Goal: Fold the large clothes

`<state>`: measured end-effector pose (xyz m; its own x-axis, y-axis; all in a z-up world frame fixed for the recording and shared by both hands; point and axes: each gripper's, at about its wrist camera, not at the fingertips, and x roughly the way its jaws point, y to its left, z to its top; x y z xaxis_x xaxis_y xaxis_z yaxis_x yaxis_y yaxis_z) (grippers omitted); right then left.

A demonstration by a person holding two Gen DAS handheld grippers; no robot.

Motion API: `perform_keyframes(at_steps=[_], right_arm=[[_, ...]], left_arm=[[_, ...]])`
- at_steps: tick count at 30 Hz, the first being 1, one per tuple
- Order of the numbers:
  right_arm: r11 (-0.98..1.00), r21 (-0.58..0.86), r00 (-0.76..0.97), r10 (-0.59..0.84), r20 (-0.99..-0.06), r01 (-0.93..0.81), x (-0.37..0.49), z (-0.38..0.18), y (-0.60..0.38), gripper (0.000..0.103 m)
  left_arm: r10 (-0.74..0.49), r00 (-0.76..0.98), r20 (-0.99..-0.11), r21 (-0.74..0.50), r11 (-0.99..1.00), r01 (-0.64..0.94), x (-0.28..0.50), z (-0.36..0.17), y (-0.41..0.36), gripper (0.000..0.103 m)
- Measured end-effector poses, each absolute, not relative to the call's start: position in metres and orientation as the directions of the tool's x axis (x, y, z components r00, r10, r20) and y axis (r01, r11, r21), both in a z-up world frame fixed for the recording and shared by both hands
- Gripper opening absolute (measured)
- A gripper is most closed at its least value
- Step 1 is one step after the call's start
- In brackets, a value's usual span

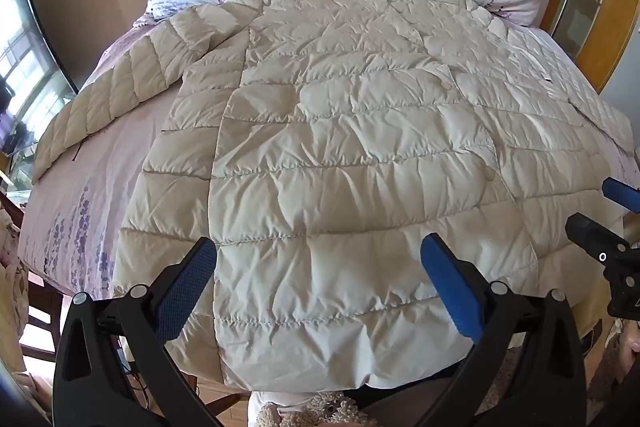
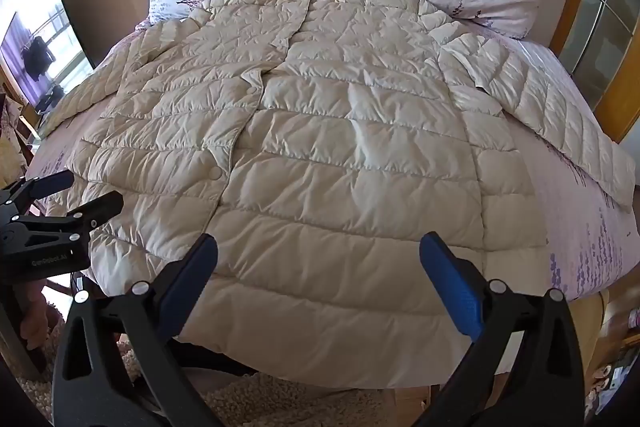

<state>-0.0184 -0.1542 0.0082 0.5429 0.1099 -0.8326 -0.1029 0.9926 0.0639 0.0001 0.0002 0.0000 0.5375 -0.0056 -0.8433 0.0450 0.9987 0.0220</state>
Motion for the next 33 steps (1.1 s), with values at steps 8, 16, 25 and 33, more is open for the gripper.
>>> perform_keyframes(at_steps=[8,16,25,33], right_arm=[[0.993,0.065,0.542,0.108,-0.833,-0.098,-0.0193,0.0083,-0.1544,0.101],[0.993,0.068,0.539,0.111,-0.835,-0.098,-0.0175,0.0088,-0.1544,0.101],[0.993,0.065,0.538,0.109,-0.836,-0.1,-0.0165,0.0081,-0.155,0.101],[0.993,0.067,0.537,0.11,-0.836,-0.1,-0.0163,0.0085,-0.1548,0.101]], left_arm=[[0.002,0.533,-0.846,0.026,0.999,0.038,0.0009,-0.0006,0.0008,0.102],[-0.001,0.533,-0.846,0.023,0.999,0.037,0.0006,-0.0003,0.0023,0.102],[-0.002,0.532,-0.847,0.022,0.999,0.039,0.0018,-0.0007,0.0048,0.102],[-0.003,0.532,-0.847,0.021,0.999,0.039,0.0018,-0.0005,0.0051,0.102]])
